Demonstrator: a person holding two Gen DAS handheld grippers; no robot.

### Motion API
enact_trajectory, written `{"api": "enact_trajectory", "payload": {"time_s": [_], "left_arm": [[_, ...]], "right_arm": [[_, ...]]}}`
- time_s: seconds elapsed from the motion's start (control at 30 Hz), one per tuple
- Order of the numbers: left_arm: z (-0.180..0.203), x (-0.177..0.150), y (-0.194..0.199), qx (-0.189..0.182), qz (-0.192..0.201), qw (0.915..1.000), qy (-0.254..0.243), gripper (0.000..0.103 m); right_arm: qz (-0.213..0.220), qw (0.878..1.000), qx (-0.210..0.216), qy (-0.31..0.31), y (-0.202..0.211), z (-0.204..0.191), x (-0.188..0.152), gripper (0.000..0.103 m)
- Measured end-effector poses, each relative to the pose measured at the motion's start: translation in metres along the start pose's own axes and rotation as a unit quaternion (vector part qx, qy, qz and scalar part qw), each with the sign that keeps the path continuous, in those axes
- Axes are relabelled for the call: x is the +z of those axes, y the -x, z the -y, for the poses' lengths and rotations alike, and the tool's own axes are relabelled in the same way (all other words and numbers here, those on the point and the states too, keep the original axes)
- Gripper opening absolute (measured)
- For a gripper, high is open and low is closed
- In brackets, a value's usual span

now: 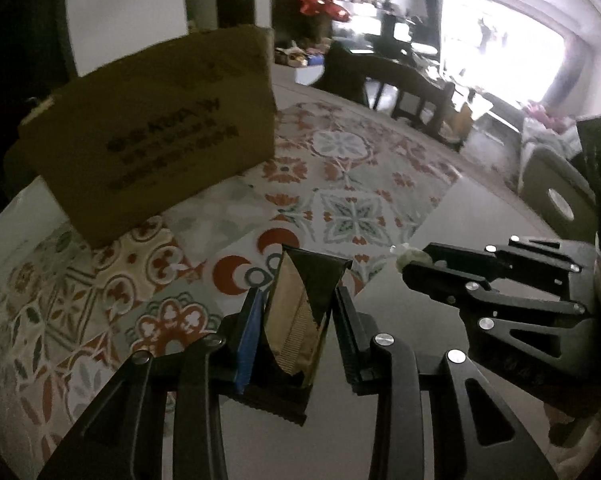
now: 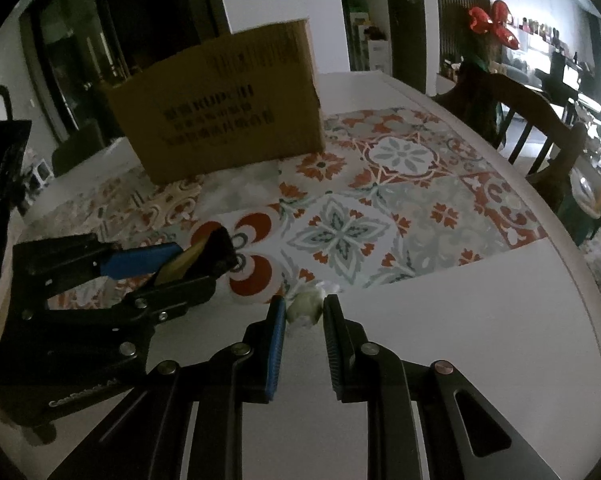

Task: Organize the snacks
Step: 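Carry the gold packet over the box with the left tool while the right tool carries the white bottle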

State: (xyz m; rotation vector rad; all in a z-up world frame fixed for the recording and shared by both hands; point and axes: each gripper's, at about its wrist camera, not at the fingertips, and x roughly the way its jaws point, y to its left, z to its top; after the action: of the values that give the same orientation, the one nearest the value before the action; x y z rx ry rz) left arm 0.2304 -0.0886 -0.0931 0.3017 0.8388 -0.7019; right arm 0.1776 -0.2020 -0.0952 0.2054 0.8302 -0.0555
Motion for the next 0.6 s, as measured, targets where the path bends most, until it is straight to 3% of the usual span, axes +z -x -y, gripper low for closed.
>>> {"api": "enact_trajectory", "payload": {"time_s": [0.3, 0.6], "left_arm": [[0.001, 0.009, 0.037, 0.038, 0.040, 0.9971, 0.052, 0.035], [-0.003, 0.025, 0.071, 0.072, 0.090, 0.9907, 0.073, 0.035]], "right_arm": [[0.037, 0.999, 0.027, 0.006, 0.026, -0.005, 0.010, 0.021], [0.090, 0.994, 0.053, 0.010, 0.053, -0.009, 0.033, 0.021]]}}
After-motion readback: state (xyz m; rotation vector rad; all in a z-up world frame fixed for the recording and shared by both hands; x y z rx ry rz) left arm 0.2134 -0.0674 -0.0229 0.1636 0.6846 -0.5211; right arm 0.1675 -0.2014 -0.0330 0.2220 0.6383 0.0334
